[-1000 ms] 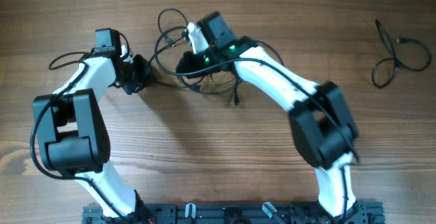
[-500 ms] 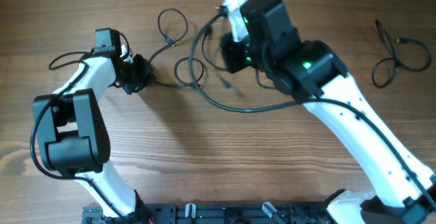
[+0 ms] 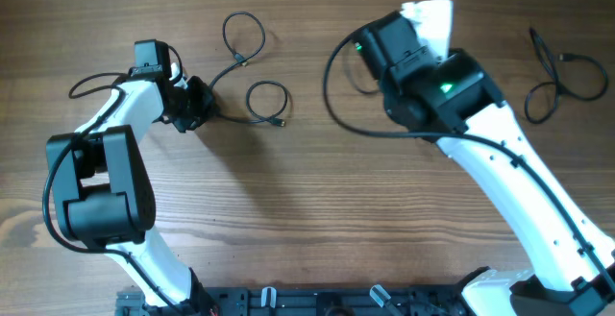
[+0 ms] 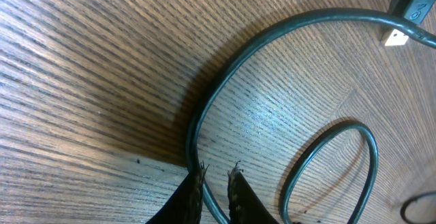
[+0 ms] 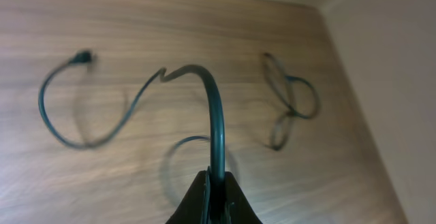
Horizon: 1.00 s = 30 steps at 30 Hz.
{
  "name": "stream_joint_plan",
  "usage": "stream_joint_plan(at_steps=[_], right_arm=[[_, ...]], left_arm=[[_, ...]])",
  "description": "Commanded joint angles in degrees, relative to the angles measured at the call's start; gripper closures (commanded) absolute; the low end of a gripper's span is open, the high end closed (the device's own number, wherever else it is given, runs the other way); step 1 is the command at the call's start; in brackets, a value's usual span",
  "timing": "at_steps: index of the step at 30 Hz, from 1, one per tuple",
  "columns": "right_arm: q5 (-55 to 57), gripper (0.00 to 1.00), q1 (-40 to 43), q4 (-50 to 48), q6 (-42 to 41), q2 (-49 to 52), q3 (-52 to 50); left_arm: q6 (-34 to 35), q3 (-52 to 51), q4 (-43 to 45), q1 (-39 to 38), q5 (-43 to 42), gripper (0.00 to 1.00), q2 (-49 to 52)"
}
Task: Untangle cables
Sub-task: 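Lift the grasped black cable and carry it rightward with the right gripper, then lay the black cable down at the far right beside the other cable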
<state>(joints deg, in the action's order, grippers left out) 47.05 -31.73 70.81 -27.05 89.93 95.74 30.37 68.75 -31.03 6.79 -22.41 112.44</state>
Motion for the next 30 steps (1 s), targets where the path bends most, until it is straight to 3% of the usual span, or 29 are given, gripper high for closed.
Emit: stream_joint_plan(at_steps=[1, 6, 14, 17, 18, 25, 26, 30], right_arm=[[5.7, 0.96, 4.8, 1.2, -5.8, -0.4, 0.2], [4.0, 0.96, 12.4, 1.3, -7.0, -0.3, 0.2], [-7.8, 0.96, 23.9, 1.7, -6.4, -0.1, 0.2], [-13.5, 0.67, 27.1, 0.5, -5.9, 0.0, 0.2], [-14.9, 0.65, 27.7, 0.4, -5.5, 0.2, 0.2], [-15.4, 0.76, 29.9, -1.2, -1.2, 2.3, 0.2], [-15.5, 0.73, 30.2, -1.7, -1.2, 2.8, 0.2], [-16.9, 0.36, 30.7, -2.9, -1.2, 5.9, 0.2]], left_arm=[[0.1, 0.6, 0.2, -0.2, -0.3, 0.84, -0.2], [0.1, 0.6, 0.2, -0.2, -0.3, 0.83, -0.2], [0.1, 0.6, 0.4, -0.2, -0.3, 0.83, -0.2], [0.1, 0.6, 0.4, -0.2, -0.3, 0.83, -0.2], [0.1, 0.6, 0.4, -0.2, -0.3, 0.83, -0.2], [0.1, 0.6, 0.4, -0.2, -0.3, 0.83, -0.2], [0.1, 0.6, 0.4, -0.2, -0.3, 0.83, -0.2], [0.1, 0.6, 0.5, -0.2, -0.3, 0.83, -0.2]])
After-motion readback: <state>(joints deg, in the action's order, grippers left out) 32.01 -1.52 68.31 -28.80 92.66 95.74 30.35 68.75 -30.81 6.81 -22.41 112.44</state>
